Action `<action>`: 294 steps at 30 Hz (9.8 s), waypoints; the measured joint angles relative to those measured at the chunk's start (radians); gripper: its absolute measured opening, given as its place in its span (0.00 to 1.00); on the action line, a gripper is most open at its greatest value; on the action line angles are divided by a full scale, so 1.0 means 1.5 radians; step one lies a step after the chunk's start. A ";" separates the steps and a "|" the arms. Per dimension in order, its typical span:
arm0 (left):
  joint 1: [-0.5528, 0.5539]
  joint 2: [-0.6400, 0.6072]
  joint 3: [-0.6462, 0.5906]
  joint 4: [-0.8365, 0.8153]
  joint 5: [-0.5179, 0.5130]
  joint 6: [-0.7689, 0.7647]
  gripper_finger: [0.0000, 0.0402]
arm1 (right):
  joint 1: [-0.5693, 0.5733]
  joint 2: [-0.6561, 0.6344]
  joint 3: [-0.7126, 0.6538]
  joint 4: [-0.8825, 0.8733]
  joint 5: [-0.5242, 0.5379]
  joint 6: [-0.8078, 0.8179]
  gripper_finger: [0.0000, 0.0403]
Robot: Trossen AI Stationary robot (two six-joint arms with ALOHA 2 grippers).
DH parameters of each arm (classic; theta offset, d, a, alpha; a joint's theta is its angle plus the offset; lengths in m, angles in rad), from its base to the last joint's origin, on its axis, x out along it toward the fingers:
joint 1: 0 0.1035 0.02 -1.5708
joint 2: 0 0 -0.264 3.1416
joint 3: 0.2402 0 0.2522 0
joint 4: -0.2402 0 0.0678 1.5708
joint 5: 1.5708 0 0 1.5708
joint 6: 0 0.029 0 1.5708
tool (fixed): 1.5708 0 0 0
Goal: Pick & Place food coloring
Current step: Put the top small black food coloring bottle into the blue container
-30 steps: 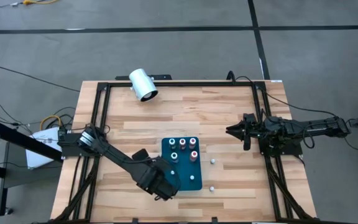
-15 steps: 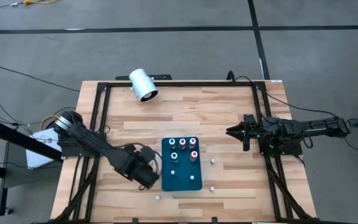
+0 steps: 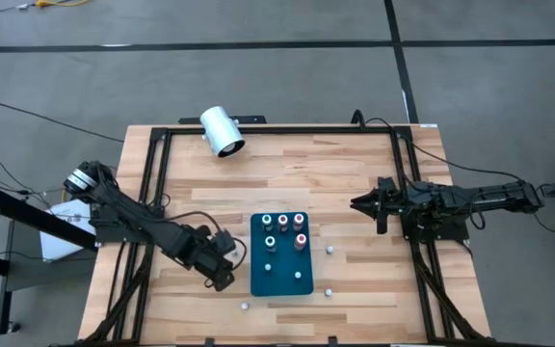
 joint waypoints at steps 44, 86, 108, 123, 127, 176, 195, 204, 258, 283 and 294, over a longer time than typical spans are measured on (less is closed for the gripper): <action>0.000 0.001 -0.045 0.061 -0.159 -0.021 0.61 | 0.000 -0.001 0.000 -0.009 -0.018 -0.041 0.19; -0.036 0.071 -0.158 0.252 -0.166 -0.042 0.61 | 0.000 -0.001 0.000 -0.013 -0.017 -0.028 0.19; -0.014 0.088 -0.158 0.260 -0.208 -0.057 0.60 | 0.000 -0.001 0.000 -0.018 -0.017 -0.023 0.19; -0.014 0.088 -0.158 0.288 -0.186 -0.059 0.29 | 0.000 -0.001 0.000 -0.024 -0.017 -0.023 0.19; -0.014 0.088 -0.158 0.294 -0.186 -0.058 0.19 | 0.000 -0.001 0.000 -0.024 -0.017 -0.023 0.19; -0.013 -0.098 -0.092 0.353 -0.204 0.045 0.11 | 0.000 0.000 0.000 -0.022 -0.017 0.000 0.19; 0.047 0.059 -0.052 0.442 -0.151 0.084 0.11 | 0.000 0.000 0.000 -0.023 -0.016 0.000 0.19; 0.055 0.078 -0.023 0.360 -0.139 0.109 0.11 | 0.000 0.000 0.000 -0.024 -0.016 0.000 0.19; 0.068 0.166 0.004 0.317 -0.161 0.101 0.14 | 0.000 0.000 0.000 -0.023 -0.015 0.006 0.19; 0.092 0.163 0.004 0.297 -0.112 0.132 0.14 | 0.000 0.000 0.000 -0.022 -0.015 0.012 0.19; 0.093 0.164 0.004 0.294 -0.097 0.132 0.16 | 0.000 0.000 0.000 -0.022 -0.015 0.012 0.19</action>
